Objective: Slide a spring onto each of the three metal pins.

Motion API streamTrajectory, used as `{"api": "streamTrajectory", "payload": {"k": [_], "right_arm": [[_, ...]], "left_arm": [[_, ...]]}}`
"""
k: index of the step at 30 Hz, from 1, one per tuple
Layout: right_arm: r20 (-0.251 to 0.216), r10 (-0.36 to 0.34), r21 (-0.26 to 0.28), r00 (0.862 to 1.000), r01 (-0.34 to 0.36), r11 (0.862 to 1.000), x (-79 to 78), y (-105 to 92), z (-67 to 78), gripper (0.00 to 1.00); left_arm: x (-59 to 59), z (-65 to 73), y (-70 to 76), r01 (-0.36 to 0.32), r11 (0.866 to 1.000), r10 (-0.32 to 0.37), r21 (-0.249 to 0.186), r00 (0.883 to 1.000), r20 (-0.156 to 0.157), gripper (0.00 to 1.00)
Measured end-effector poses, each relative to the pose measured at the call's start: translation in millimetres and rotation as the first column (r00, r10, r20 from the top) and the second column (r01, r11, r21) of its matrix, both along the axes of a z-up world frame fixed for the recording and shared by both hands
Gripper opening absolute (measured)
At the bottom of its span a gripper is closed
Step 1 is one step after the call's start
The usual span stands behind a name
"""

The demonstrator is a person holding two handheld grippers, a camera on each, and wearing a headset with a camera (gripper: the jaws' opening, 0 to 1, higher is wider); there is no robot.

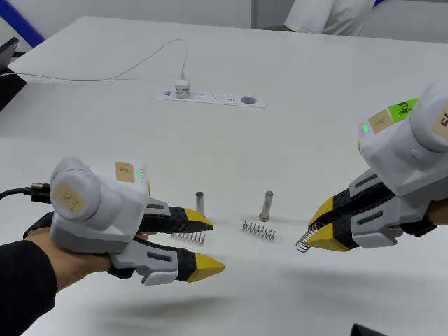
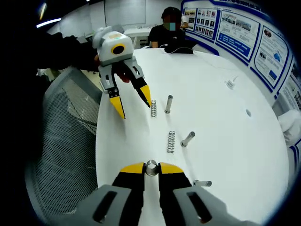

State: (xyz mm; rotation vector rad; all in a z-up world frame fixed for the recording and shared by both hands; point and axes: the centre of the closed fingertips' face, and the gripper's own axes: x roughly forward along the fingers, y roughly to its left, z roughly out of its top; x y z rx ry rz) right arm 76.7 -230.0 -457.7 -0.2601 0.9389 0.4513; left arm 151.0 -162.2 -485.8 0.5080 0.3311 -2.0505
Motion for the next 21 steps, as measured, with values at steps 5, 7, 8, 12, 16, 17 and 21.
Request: {"api": "streamTrajectory", "payload": {"k": [5, 7, 8, 12, 16, 17, 21], "right_arm": [[-0.006, -0.011, -0.011, 1.0, 0.011, 1.0, -2.8, -5.8, 1.8, 0.12], [-0.01, -0.017, -0.016, 1.0, 0.017, 1.0, -4.4, -9.4, 2.8, 0.12], [-0.01, -0.019, -0.019, 1.0, 0.019, 1.0, -5.1, -11.0, 3.4, 0.12], [-0.015, -0.036, -0.031, 0.999, 0.036, 0.999, -9.0, -20.3, 6.0, 0.12], [-0.024, -0.048, -0.048, 0.999, 0.047, 0.998, -11.8, -28.2, 7.1, 0.12], [-0.027, -0.051, -0.055, 0.998, 0.05, 0.997, -12.5, -30.5, 7.6, 0.12], [-0.029, -0.059, -0.066, 0.998, 0.057, 0.996, -13.3, -37.5, 10.8, 0.12]], "left_arm": [[4.3, 0.1, 4.5, -0.022, 1.0, 0.022, 0.001, 1.0, -0.003, 0.38], [6.7, -0.2, 7.1, -0.032, 0.999, 0.032, 0.003, 0.999, -0.002, 0.39], [7.6, 0.2, 8.1, -0.036, 0.999, 0.036, 0.002, 0.999, -0.004, 0.39], [12.2, 0.7, 12.4, -0.062, 0.998, 0.062, 0.002, 0.998, -0.013, 0.41], [16.0, 0.3, 14.2, -0.086, 0.996, 0.086, -0.002, 0.996, -0.025, 0.42], [16.2, 0.4, 14.4, -0.091, 0.996, 0.091, -0.003, 0.995, -0.028, 0.42], [15.5, 0.7, 15.6, -0.101, 0.995, 0.101, -0.007, 0.994, -0.036, 0.42]]}}
